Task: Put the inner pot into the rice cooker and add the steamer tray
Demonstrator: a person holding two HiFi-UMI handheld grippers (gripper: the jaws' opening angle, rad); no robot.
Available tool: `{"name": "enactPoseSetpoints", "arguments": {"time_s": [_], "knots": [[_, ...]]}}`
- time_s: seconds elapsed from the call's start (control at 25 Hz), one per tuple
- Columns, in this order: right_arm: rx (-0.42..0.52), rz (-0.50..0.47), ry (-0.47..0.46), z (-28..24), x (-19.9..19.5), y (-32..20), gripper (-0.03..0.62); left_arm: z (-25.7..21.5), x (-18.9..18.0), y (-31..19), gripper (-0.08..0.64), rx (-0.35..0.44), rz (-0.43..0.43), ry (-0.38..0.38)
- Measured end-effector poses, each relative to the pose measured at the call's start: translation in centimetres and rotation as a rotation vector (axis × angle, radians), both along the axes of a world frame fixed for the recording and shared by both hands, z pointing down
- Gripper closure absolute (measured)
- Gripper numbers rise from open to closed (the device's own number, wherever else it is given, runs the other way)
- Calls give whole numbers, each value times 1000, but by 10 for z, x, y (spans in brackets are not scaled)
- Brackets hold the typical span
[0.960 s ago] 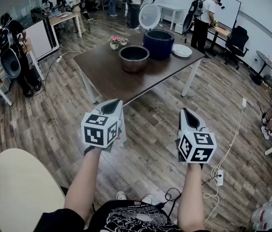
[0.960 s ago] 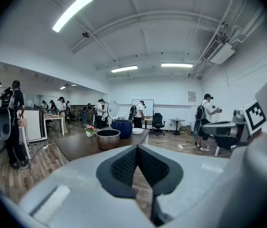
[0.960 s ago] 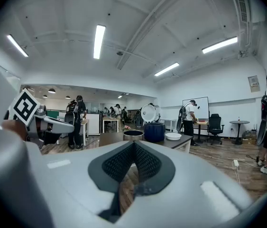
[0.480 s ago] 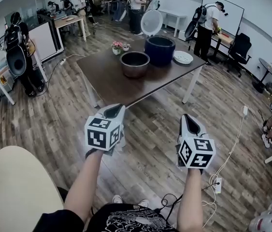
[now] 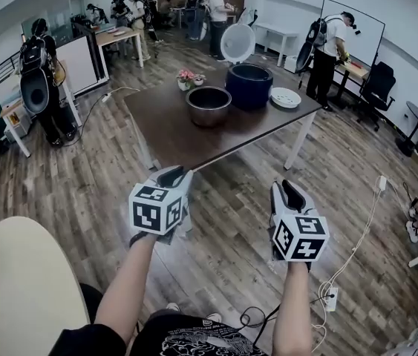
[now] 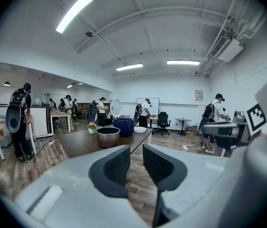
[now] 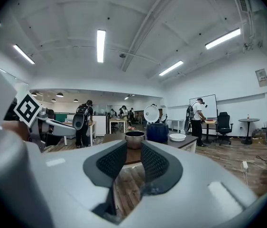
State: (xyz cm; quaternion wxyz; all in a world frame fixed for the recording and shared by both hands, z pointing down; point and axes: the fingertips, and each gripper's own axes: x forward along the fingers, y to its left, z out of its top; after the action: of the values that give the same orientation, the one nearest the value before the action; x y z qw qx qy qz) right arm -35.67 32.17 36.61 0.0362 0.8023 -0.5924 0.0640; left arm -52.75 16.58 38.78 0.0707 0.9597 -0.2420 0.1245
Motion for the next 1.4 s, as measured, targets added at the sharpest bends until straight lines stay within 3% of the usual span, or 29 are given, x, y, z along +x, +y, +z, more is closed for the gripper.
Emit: {"name": "enactPoseSetpoints", "arguments": {"time_s": [0.72,1.0,1.4], "knots": [[2,-104,-50,9,36,-27,315,7,20,-20,298,-15,-75,-6],[-21,-124,-72,23,55,-71,272,16,41,-65,244,-26,-83,-7],[-38,-139,-80,24,100,-172,199,23,87,-168,170,-55,-95,12]]}}
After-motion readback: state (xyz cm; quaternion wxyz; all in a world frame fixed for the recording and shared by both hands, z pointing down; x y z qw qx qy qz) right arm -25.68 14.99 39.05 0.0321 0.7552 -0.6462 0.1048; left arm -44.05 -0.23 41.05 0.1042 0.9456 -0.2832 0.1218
